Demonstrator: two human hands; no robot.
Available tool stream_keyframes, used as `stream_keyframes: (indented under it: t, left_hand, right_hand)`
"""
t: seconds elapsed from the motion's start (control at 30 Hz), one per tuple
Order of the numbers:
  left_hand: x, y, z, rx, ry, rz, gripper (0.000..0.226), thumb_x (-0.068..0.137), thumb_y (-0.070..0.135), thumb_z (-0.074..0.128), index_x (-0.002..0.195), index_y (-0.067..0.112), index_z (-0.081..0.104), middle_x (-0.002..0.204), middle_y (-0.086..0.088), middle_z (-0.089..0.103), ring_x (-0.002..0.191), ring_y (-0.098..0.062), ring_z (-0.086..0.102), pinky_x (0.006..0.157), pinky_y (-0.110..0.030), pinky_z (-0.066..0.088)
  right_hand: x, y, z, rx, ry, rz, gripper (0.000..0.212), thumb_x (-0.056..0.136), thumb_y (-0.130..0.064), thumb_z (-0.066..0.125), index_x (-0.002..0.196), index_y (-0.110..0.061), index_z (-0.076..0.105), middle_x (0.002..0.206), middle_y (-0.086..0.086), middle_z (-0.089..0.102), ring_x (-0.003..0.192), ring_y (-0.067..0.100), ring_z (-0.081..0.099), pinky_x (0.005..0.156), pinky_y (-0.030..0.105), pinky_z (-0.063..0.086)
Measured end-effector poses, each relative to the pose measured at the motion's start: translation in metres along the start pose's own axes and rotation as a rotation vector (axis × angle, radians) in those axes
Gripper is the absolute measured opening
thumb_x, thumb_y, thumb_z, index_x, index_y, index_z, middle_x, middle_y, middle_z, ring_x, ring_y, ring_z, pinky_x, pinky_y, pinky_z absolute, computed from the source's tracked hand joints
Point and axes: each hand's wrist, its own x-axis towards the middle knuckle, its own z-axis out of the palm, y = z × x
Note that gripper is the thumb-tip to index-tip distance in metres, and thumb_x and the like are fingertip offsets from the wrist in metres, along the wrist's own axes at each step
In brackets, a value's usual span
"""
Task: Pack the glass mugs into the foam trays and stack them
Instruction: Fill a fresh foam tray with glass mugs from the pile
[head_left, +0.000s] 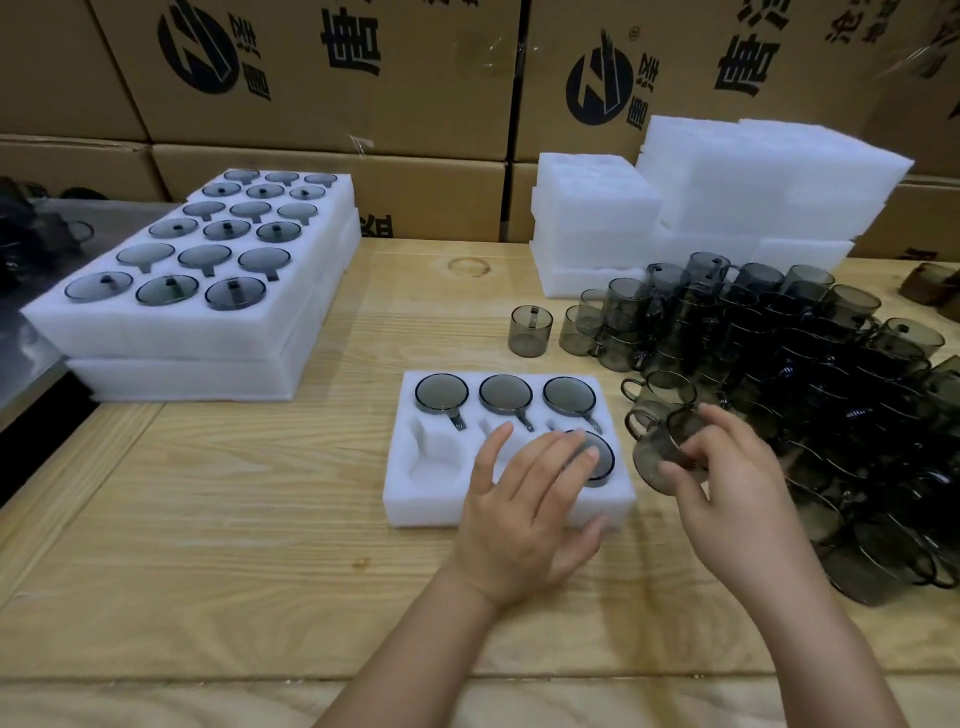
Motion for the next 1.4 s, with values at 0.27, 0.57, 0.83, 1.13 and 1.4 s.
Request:
stream_keyframes:
  t: [0.27,0.57,0.83,1.13,1.4]
  left_hand:
    - [0.01,-0.02,-0.012,0.047,0.077,-0.184,0.044,0.091,0.043,0.05,0.115,0.007,0.054,0.088,-0.005,0.07,0.078,-0.018,0.067,0.102,-0.052,0.038]
    - [0.017,-0.046,-0.032,-0.017,-0.089,-0.254,0.045,0.078,0.038,0.065,0.104,0.001,0.071,0.087,0.0,0.072,0.075,-0.019,0.068,0.093,-0.054,0.044]
    - [0.022,-0.056,-0.044,-0.223,-0.399,-0.536,0.07,0.072,0.055,0.055,0.125,0.009,0.06,0.114,0.003,0.065,0.102,-0.017,0.06,0.098,-0.034,0.037]
    - [0.023,-0.056,-0.044,-0.229,-0.532,-0.573,0.08,0.069,0.051,0.046,0.138,0.01,0.048,0.13,0.005,0.058,0.113,-0.008,0.047,0.108,-0.043,0.032]
    - [0.027,-0.058,-0.048,-0.45,-0.565,-0.605,0.074,0.069,0.039,0.046,0.141,0.018,0.043,0.136,0.008,0.05,0.127,-0.007,0.042,0.11,-0.03,0.027]
  right_hand:
    - [-0.006,-0.068,0.018,0.118,-0.127,-0.27,0.018,0.08,-0.011,0.07,0.075,-0.018,0.053,0.131,-0.001,0.048,0.118,0.018,0.04,0.087,0.006,0.02]
    - [0.02,-0.079,0.032,0.297,-0.165,-0.182,0.054,0.068,-0.023,0.078,0.116,-0.032,0.055,0.105,-0.022,0.047,0.105,0.004,0.042,0.081,-0.005,0.024]
    - [0.032,-0.083,0.049,0.206,-0.207,-0.182,0.061,0.066,-0.037,0.08,0.121,-0.022,0.058,0.101,-0.014,0.043,0.108,0.011,0.043,0.072,0.012,0.026]
    - [0.031,-0.088,0.059,0.076,-0.26,-0.204,0.064,0.071,-0.044,0.074,0.126,-0.021,0.053,0.106,-0.007,0.042,0.109,0.015,0.041,0.083,0.027,0.038]
    - [0.037,-0.083,0.062,0.096,-0.374,-0.242,0.059,0.073,-0.045,0.072,0.124,-0.022,0.053,0.106,-0.008,0.042,0.108,0.013,0.041,0.085,0.025,0.037]
